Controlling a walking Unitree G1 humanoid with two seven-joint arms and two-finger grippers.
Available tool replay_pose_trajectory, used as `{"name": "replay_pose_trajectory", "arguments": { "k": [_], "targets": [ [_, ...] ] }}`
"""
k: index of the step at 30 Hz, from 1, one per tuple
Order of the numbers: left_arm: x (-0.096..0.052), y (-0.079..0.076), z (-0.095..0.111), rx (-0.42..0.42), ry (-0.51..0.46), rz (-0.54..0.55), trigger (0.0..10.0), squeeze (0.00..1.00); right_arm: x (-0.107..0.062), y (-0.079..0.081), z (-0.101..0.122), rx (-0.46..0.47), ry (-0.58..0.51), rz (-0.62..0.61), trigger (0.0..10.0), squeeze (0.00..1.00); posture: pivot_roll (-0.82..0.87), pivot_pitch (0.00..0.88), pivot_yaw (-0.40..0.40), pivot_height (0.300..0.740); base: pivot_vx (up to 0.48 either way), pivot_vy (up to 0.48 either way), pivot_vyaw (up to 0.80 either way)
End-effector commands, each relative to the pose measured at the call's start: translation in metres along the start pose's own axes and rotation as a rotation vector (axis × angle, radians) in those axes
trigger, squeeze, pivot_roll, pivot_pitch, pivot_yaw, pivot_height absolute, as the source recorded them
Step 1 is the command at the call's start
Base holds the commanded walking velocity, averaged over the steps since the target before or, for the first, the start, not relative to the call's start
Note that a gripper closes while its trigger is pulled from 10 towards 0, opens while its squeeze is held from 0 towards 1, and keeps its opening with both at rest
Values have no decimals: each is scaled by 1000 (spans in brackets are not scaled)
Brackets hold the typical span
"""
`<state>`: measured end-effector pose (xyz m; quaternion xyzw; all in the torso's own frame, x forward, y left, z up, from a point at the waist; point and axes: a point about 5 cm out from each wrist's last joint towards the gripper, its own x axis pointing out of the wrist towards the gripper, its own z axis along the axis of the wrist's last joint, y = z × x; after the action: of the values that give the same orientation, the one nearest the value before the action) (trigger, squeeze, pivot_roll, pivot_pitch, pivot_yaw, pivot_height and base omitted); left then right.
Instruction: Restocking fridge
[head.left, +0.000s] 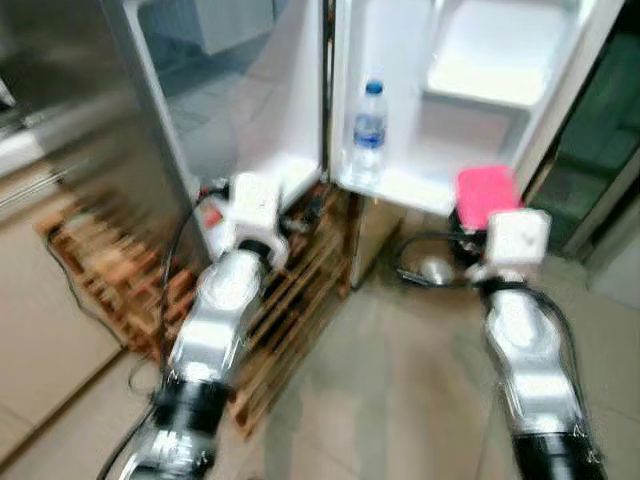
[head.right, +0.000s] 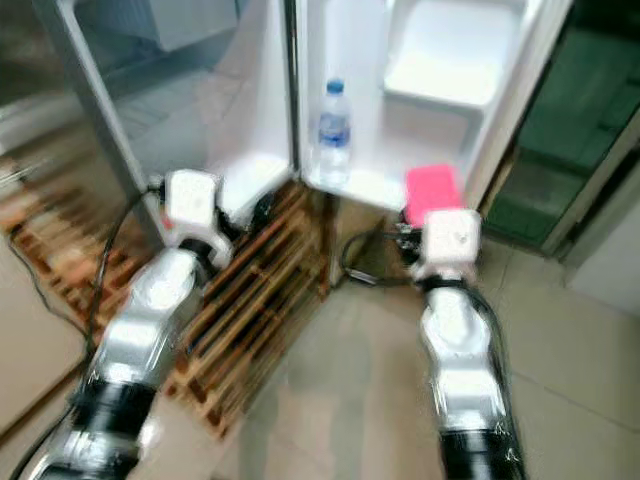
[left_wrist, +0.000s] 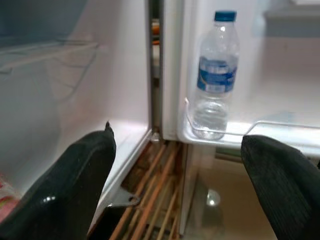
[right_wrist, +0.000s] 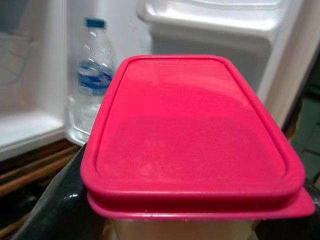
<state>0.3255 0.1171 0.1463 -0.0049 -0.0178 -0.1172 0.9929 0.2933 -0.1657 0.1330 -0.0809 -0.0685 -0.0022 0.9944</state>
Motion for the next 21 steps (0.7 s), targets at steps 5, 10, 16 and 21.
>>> {"name": "replay_pose_trajectory", "arguments": {
  "k": [5, 10, 16, 21],
  "targets": [
    [2, -12, 7, 7, -27, -41, 10000, 0, -1, -12, 2, -13, -6, -40, 10000, 0, -49, 0, 31, 740, 332, -343, 0],
    [3, -7, 8, -29, -27, -5, 10000, 0, -1, -14, 2, -19, -7, -47, 10000, 0, -52, 0, 30, 740, 361, -262, 0],
    [4, -5, 7, -33, -24, 11, 10000, 0, 0, -14, 3, -20, -8, -46, 10000, 0, -52, 0, 30, 740, 472, 0, 0],
    [4, -5, 7, -19, -20, 12, 10000, 0, 0, -14, 3, -19, -6, -41, 10000, 0, -53, 0, 30, 740, 480, 0, 0]
  ]
}}
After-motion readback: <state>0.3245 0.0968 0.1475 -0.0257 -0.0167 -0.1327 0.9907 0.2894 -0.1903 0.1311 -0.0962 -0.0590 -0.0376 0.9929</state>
